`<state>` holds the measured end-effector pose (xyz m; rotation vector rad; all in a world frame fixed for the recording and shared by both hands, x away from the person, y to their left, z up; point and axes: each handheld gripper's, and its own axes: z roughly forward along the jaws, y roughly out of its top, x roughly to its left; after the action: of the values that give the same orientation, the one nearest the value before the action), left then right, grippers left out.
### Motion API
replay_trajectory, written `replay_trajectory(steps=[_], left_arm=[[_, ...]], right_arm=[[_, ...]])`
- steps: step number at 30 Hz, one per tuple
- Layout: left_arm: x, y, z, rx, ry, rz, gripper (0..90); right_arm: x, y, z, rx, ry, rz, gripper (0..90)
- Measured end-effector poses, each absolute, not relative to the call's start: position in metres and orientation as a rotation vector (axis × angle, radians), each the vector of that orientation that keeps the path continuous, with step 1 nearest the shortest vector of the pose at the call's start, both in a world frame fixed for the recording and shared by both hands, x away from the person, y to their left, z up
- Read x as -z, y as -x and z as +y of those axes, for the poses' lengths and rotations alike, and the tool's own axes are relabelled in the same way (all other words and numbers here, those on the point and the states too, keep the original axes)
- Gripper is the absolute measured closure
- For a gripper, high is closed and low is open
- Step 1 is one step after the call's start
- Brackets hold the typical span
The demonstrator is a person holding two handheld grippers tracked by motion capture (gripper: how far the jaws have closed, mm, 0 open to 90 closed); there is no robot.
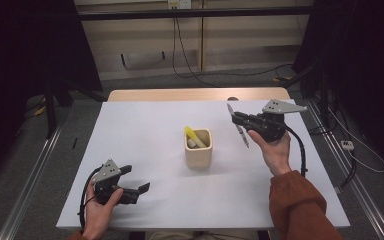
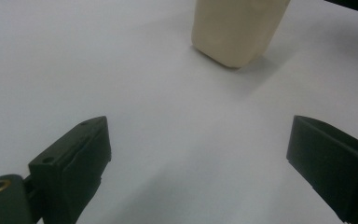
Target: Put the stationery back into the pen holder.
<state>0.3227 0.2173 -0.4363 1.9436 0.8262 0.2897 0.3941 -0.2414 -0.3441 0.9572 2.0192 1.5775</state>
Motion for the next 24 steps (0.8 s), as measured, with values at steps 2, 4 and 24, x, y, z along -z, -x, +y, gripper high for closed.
replay_trajectory(steps=[2, 4, 24], left_arm=[[0.436, -0.323, 0.217, -0.289, -1.945, 0.827, 6.3], [0.436, -0.323, 0.217, -0.289, -1.944, 0.827, 6.3], [0.436, -0.323, 0.219, -0.289, -1.948, 0.825, 6.3]], right_arm=[[0.342, -0.396, -0.236, -1.597, -0.947, 2.018, 81.4], [0.339, -0.398, -0.231, -1.611, -0.939, 2.008, 81.4], [0.317, -0.413, -0.172, -1.750, -0.838, 1.966, 81.4]])
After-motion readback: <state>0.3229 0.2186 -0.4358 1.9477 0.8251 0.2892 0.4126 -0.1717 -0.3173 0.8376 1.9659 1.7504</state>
